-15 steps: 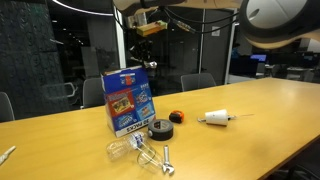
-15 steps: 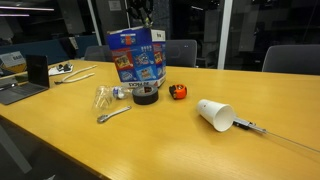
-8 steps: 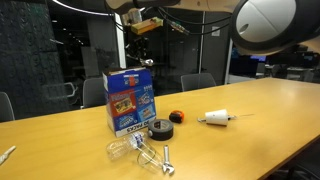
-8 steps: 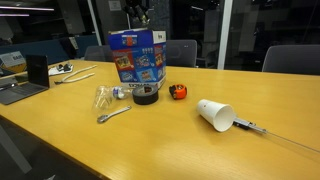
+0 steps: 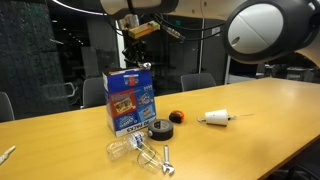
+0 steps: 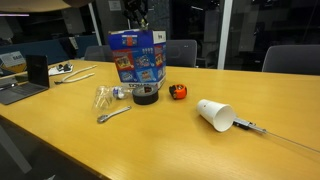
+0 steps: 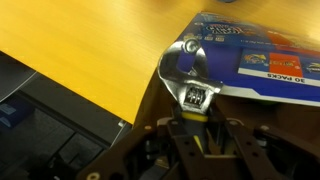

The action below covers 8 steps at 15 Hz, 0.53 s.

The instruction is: Put the tool into the blue box.

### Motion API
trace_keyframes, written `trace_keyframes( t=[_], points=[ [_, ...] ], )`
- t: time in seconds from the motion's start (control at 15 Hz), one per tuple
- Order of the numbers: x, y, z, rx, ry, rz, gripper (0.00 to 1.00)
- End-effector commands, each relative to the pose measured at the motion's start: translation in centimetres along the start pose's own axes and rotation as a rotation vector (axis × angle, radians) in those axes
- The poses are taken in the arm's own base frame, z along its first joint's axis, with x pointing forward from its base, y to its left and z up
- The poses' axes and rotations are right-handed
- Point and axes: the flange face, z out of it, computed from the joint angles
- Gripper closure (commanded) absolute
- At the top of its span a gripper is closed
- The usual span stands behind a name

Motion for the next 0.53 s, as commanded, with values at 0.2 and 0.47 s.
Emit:
trace_keyframes(
  t=[0.2,0.47],
  points=[
    [0.4,-0.7,2.7,0.007,-0.036,-0.017,0.30],
    [0.3,-0.7,3.5,0.003,-0.059,-0.019,0.01]
  ],
)
